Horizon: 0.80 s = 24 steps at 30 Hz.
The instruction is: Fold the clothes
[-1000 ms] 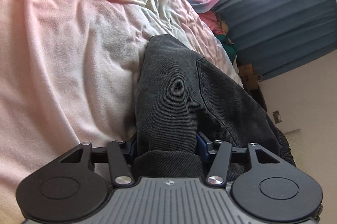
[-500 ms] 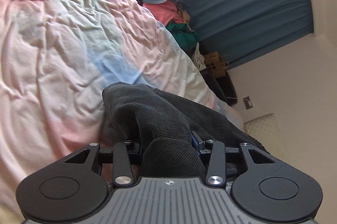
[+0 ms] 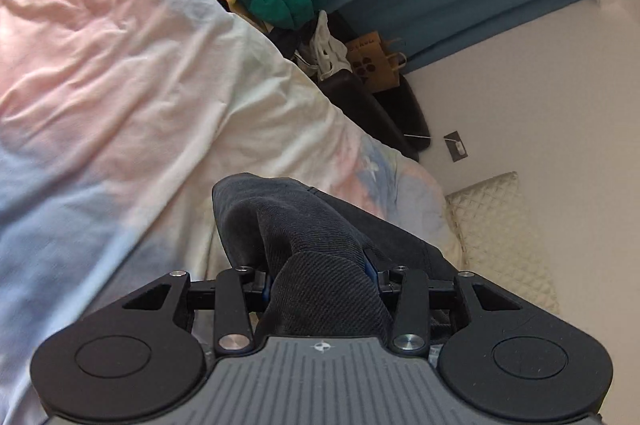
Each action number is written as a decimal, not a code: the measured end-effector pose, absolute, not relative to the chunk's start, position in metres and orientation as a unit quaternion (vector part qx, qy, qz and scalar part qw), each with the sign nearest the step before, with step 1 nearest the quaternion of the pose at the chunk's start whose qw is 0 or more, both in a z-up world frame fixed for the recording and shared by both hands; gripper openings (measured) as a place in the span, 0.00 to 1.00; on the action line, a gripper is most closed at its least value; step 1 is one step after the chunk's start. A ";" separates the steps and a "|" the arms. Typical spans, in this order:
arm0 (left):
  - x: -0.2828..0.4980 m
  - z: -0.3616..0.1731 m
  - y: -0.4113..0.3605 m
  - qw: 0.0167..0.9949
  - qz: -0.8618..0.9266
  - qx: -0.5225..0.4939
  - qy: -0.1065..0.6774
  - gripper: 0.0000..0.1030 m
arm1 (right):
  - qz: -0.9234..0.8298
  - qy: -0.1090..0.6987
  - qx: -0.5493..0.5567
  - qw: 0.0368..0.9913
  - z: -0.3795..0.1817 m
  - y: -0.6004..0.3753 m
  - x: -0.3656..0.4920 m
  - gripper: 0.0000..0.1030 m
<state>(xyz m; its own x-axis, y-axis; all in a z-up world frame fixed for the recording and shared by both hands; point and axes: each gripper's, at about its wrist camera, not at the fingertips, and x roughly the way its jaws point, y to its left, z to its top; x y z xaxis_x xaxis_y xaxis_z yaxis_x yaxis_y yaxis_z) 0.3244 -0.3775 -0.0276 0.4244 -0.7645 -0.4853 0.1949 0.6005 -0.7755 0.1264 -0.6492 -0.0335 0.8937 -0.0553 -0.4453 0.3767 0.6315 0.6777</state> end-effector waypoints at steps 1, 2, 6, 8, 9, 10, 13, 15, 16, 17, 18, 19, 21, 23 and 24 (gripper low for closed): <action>0.334 -0.034 -0.392 0.784 -0.312 -0.310 0.439 0.41 | -0.129 0.195 0.419 0.877 -0.043 -0.660 0.133 0.39; 0.341 -0.045 -0.401 0.784 -0.316 -0.299 0.444 0.41 | -0.134 0.197 0.426 0.873 -0.054 -0.669 0.138 0.39; 0.358 -0.084 -0.424 0.787 -0.338 -0.247 0.454 0.42 | -0.146 0.220 0.448 0.854 -0.108 -0.691 0.149 0.39; 0.359 -0.103 -0.430 0.791 -0.361 -0.204 0.450 0.43 | -0.142 0.223 0.464 0.845 -0.132 -0.694 0.142 0.39; 0.357 -0.109 -0.430 0.792 -0.371 -0.183 0.449 0.43 | -0.139 0.223 0.473 0.841 -0.143 -0.695 0.137 0.39; 0.353 -0.116 -0.428 0.791 -0.378 -0.168 0.452 0.44 | -0.135 0.225 0.475 0.840 -0.152 -0.693 0.131 0.39; 0.340 -0.140 -0.416 0.788 -0.380 -0.138 0.465 0.45 | -0.125 0.240 0.466 0.843 -0.174 -0.676 0.109 0.40; 0.329 -0.156 -0.407 0.786 -0.380 -0.121 0.472 0.48 | -0.132 0.255 0.474 0.832 -0.192 -0.663 0.095 0.42; 0.326 -0.159 -0.405 0.788 -0.382 -0.120 0.468 0.49 | -0.134 0.255 0.479 0.829 -0.200 -0.657 0.088 0.44; 0.322 -0.162 -0.403 0.790 -0.383 -0.120 0.464 0.51 | -0.137 0.253 0.484 0.827 -0.208 -0.654 0.083 0.44; 0.320 -0.158 -0.403 0.794 -0.380 -0.115 0.461 0.51 | -0.139 0.250 0.490 0.824 -0.212 -0.651 0.079 0.46; 0.317 -0.155 -0.404 0.798 -0.376 -0.109 0.458 0.54 | -0.140 0.246 0.498 0.819 -0.214 -0.651 0.076 0.48; 0.312 -0.139 -0.409 0.810 -0.361 -0.085 0.454 0.56 | -0.152 0.247 0.513 0.808 -0.208 -0.652 0.072 0.52; 0.303 -0.119 -0.410 0.820 -0.351 -0.063 0.447 0.58 | -0.184 0.254 0.519 0.795 -0.192 -0.651 0.065 0.53; 0.297 -0.109 -0.410 0.824 -0.348 -0.054 0.443 0.60 | -0.198 0.261 0.515 0.792 -0.181 -0.649 0.061 0.53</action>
